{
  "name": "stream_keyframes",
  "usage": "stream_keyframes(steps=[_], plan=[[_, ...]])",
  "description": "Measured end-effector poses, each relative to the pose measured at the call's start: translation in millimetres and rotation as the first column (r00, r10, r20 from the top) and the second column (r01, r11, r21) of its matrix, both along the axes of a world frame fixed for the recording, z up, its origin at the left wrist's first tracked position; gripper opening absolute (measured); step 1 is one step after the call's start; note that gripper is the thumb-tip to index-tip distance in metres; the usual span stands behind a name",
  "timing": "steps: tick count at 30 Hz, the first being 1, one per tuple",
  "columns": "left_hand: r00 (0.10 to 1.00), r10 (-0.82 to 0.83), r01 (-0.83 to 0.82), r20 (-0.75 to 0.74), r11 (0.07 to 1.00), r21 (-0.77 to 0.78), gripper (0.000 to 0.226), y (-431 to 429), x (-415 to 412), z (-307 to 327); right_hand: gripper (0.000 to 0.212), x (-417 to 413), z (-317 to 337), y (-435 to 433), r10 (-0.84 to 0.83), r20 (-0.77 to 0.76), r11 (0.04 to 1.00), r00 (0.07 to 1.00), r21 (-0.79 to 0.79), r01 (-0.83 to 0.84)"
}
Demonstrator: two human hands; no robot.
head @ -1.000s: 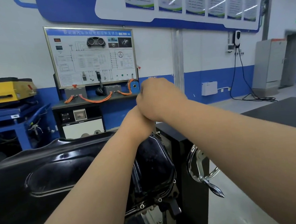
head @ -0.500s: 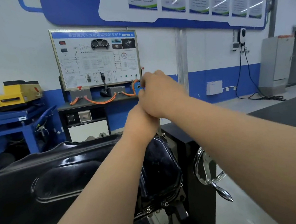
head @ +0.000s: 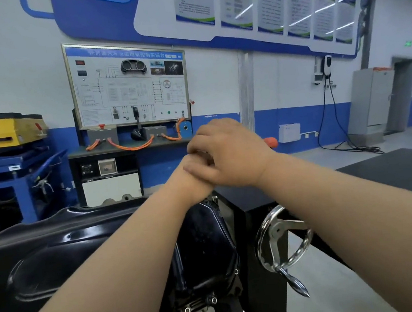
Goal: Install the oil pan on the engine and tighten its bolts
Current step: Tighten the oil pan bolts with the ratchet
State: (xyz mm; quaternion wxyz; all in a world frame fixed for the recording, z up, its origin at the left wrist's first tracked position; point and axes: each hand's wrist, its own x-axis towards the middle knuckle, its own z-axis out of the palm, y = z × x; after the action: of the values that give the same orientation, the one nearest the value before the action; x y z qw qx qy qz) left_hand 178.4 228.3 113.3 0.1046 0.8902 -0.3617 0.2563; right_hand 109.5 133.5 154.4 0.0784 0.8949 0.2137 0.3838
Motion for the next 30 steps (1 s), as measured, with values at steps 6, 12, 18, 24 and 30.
stream_keyframes(steps=[6, 12, 18, 24, 30], plan=[[0.995, 0.084, -0.079, 0.06, 0.993, -0.085, 0.043, 12, -4, 1, 0.046, 7, 18, 12, 0.016, 0.039, 0.958, 0.999, -0.285, -0.005], [0.995, 0.066, -0.085, -0.07, 0.944, -0.319, 0.026, 6, -9, -4, 0.016, 15, 10, 34, -0.146, -0.276, 0.795, 0.95, 0.538, 0.279], [0.996, -0.048, 0.006, -0.08, 0.888, -0.461, 0.01, 5, -16, -5, 0.034, 2, 35, 48, -0.302, -0.353, 0.914, 0.886, 0.155, 0.374], [0.982, -0.027, -0.092, -0.187, 0.795, -0.6, 0.053, 10, -19, -6, 0.032, 14, 12, 41, -0.18, -0.113, 0.938, 0.977, 0.28, 0.205], [0.997, 0.077, -0.061, 0.031, 0.931, -0.359, 0.026, 10, -16, 0, 0.044, 11, 20, 19, -0.005, 0.074, 0.961, 0.997, -0.275, 0.025]])
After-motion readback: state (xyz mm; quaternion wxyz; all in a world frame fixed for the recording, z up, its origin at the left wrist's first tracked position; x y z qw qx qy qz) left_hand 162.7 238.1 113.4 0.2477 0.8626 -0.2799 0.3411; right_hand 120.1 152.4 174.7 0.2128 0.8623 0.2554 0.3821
